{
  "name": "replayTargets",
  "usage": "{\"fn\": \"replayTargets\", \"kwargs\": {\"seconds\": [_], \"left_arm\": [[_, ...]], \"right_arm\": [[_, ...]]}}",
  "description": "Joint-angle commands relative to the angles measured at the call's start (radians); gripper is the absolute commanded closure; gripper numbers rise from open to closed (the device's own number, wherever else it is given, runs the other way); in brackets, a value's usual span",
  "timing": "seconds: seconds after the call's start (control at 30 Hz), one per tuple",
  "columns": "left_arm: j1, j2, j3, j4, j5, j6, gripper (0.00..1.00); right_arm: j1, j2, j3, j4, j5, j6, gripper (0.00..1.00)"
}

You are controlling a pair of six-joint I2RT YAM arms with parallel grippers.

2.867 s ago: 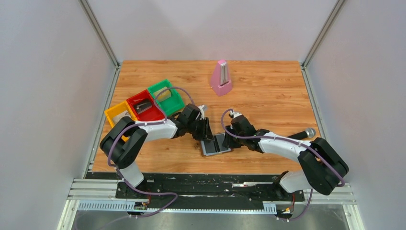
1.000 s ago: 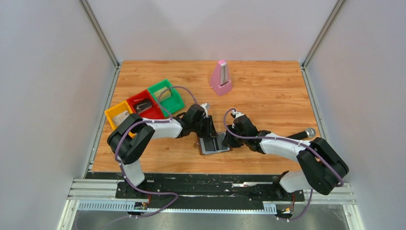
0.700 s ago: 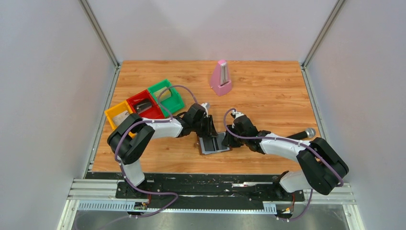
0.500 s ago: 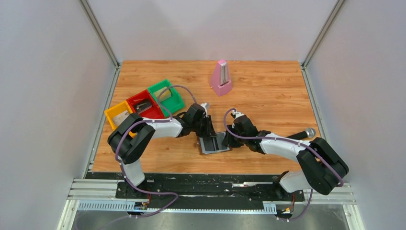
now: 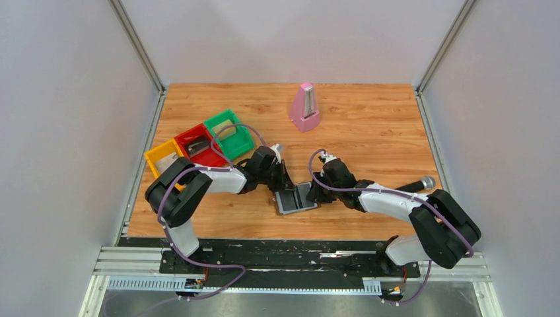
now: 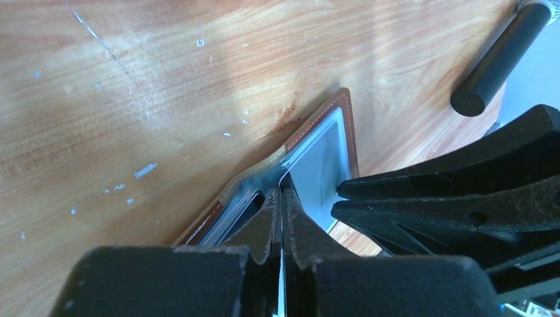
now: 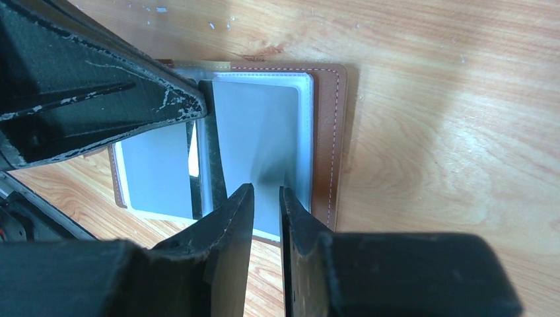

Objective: Take the credit cards out of the card holder
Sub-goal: Remove the credit card from the card holder.

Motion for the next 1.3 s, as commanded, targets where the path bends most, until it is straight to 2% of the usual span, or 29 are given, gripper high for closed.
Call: {"fn": "replayTargets", "kwargs": {"seconds": [0.0,0.63,1.27], "left_arm": [[-0.014,-0.062,-0.032,0.064,0.077,-0.045,1.00],[0.018,-0.125,-0.055,-0.064,0.016,0.016,1.00],[0.047,-0.192,-0.070,-0.143,-0.014,0.059,0.99]], "right_arm": [[-0.009,0.020,-0.021,-0.011,0.013,0.000,0.78],[-0.028,-0.046,0.018,-0.043,-0.038,-0.003,0.77],[-0.031,-0.035,0.099,-0.048,-0.109,-0.037,0.76]]}}
